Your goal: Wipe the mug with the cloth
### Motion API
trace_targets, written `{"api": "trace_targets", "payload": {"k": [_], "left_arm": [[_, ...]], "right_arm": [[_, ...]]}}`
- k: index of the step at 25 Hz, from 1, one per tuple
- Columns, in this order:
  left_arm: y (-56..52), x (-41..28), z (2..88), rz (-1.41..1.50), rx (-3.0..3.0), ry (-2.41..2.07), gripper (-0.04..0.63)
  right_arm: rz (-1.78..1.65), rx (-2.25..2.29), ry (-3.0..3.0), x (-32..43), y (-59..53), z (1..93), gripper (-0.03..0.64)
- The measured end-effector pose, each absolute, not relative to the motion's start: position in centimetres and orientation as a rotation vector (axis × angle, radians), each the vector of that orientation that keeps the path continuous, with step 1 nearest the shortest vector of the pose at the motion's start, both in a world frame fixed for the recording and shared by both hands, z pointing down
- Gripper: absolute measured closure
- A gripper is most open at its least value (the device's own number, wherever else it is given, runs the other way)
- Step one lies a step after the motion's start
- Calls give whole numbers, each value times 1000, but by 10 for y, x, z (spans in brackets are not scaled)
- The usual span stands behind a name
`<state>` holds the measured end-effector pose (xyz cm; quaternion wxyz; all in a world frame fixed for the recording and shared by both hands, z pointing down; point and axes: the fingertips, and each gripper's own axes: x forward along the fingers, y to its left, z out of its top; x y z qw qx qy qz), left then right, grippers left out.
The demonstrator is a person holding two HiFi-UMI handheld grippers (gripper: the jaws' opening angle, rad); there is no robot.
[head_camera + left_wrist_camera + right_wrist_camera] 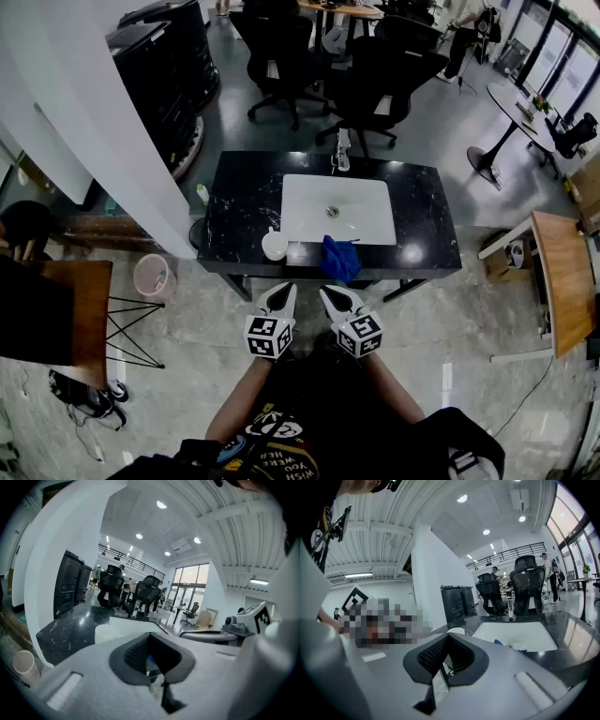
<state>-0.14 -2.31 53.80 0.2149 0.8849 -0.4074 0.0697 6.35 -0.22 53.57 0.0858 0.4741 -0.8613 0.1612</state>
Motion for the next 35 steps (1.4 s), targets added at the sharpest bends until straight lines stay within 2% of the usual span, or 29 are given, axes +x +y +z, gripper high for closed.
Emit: {"api": "trace_targets", "payload": {"k": [26,31,35], "left_arm": [[-27,-27,547,177,2404,-1152,592],[-21,-34,554,206,2398,-1164,592],[-47,-40,557,241,2371,-1218,592]], "right_arm": [[475,1350,-2569,42,-8,549,614],[467,1301,-2460,63,-2,581,559],[425,1314,-2403,88,-33,588,559]]}}
